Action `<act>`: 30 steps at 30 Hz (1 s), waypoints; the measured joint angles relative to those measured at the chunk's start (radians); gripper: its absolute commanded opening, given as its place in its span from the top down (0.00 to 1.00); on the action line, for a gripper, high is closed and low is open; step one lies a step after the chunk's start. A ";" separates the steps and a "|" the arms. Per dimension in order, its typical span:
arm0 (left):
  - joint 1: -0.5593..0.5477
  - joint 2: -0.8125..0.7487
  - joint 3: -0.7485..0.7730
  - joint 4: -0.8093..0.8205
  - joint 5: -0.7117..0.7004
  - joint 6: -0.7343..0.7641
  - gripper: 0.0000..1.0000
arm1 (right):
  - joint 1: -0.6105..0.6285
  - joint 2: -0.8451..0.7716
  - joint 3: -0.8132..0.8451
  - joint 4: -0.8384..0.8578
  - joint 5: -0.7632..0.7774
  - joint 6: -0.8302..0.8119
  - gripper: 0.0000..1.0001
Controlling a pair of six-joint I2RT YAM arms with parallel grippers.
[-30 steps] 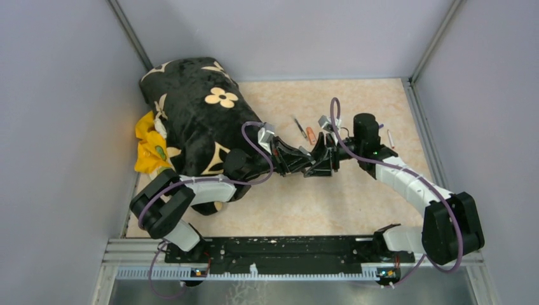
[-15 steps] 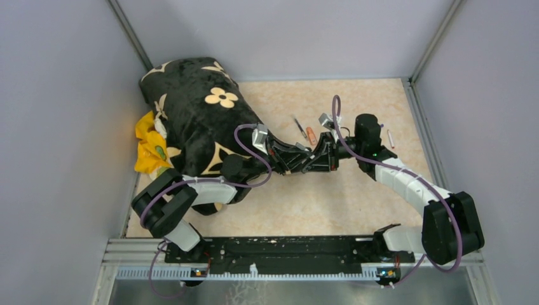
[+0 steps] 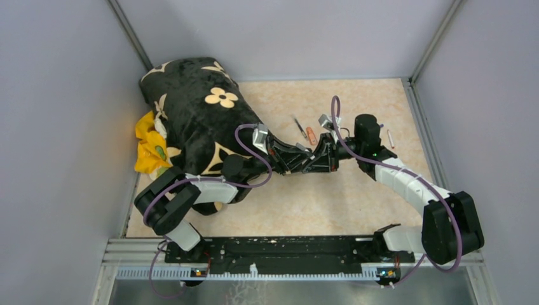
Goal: Insert the pens into the pen caps
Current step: Press the pen cap onto the pen.
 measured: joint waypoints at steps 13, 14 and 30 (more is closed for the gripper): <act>0.000 0.000 0.000 -0.003 0.015 -0.001 0.64 | 0.000 0.000 0.000 -0.018 -0.017 -0.014 1.00; 0.000 0.000 0.000 -0.007 0.017 0.001 0.60 | 0.000 0.000 0.000 -0.018 -0.020 -0.016 1.00; 0.000 -0.185 -0.092 -0.156 0.025 0.127 0.01 | 0.000 0.000 0.002 -0.047 -0.064 -0.051 1.00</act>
